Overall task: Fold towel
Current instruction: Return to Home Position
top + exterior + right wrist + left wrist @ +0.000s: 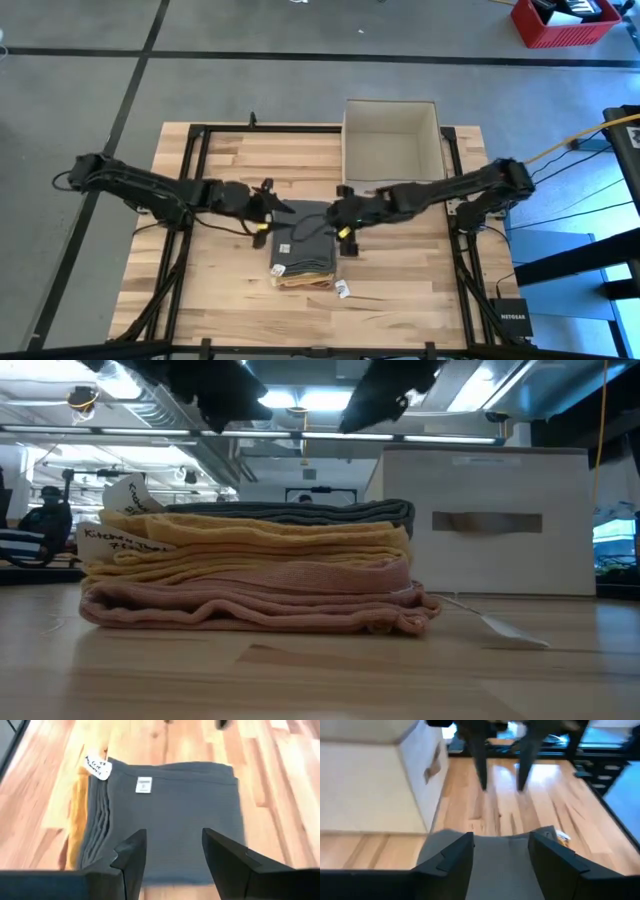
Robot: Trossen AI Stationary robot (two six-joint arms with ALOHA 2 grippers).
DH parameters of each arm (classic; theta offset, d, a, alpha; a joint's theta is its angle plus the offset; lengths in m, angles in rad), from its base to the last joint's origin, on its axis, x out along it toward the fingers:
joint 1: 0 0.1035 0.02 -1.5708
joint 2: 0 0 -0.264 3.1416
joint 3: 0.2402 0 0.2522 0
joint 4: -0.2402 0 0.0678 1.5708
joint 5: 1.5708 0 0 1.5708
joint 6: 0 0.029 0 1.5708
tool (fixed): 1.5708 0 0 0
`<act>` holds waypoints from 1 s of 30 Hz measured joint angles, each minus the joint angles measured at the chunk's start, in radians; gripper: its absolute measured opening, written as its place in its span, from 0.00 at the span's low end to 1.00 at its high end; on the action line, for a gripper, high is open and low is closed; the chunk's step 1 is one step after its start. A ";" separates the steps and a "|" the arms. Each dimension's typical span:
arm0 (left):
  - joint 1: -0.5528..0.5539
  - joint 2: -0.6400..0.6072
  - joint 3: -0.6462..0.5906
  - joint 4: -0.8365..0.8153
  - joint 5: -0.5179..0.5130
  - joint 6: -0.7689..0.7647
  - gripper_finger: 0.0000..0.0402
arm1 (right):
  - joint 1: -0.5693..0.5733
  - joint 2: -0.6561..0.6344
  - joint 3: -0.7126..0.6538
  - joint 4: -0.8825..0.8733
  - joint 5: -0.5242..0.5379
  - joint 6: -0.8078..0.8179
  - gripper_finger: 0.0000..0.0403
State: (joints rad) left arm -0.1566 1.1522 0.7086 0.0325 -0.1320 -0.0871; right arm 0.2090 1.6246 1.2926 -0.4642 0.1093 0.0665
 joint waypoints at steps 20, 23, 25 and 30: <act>0.105 -0.445 -0.289 0.153 0.052 0.068 0.01 | 0.000 -0.905 -0.884 0.670 0.028 0.192 0.43; 0.105 -0.498 -0.331 0.179 0.051 0.034 0.01 | 0.000 -1.001 -0.968 0.738 -0.013 0.212 0.35; 0.105 -0.524 -0.360 0.199 0.051 0.025 0.01 | 0.000 -1.062 -1.013 0.752 -0.033 0.210 0.27; 0.105 -0.569 -0.412 0.194 0.040 0.006 0.01 | 0.001 -1.174 -1.113 0.754 -0.047 0.198 0.07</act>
State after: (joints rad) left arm -0.0513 0.5830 0.2966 0.2262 -0.0924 -0.0806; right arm 0.2096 0.4506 0.1800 0.2893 0.0625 0.2650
